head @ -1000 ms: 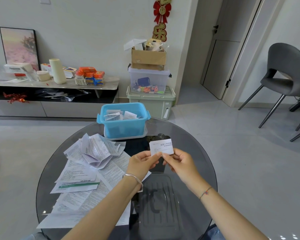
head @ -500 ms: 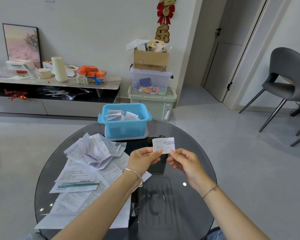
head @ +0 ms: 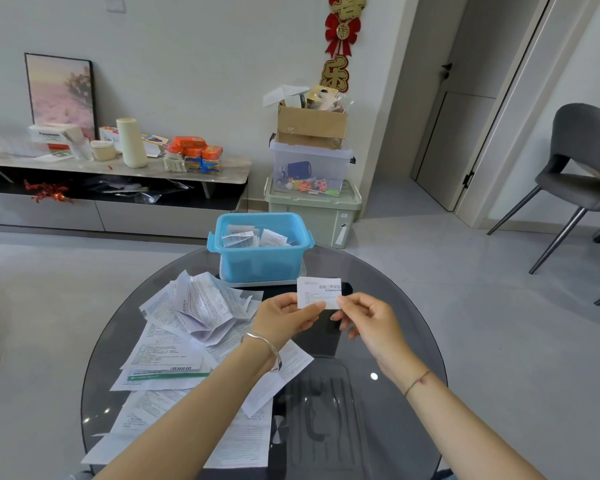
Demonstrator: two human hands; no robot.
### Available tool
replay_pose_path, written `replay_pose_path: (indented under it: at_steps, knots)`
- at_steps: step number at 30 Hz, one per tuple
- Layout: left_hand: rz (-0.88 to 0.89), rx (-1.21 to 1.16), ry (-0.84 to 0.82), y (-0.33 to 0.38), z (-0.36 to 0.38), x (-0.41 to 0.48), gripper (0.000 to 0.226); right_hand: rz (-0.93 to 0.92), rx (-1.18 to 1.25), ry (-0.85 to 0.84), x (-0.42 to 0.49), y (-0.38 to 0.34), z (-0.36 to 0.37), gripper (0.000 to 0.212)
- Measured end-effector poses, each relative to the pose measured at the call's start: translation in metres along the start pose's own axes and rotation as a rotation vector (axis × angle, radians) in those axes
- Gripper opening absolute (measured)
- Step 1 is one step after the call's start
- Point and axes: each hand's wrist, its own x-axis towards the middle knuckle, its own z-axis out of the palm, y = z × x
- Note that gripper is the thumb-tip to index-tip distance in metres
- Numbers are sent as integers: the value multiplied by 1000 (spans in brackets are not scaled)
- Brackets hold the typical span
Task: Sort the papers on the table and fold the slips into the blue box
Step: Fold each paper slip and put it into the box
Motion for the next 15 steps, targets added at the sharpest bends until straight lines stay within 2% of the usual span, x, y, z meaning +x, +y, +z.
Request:
replay_pose_path:
  at_steps: [5, 9, 12, 15]
  knots:
    - [-27, -66, 18, 14, -10, 10, 26, 6, -8, -25, 21, -12, 22, 18]
    - [-82, -176, -85, 29, -35, 26, 21, 64, -28, -50, 44, -19, 31, 16]
    - [-64, -93, -146, 45, -51, 43, 21, 43, -63, -77, 65, -33, 38, 12]
    - [36, 96, -79, 62, -67, 70, 25, -9, -108, -14, 99, -53, 49, 11]
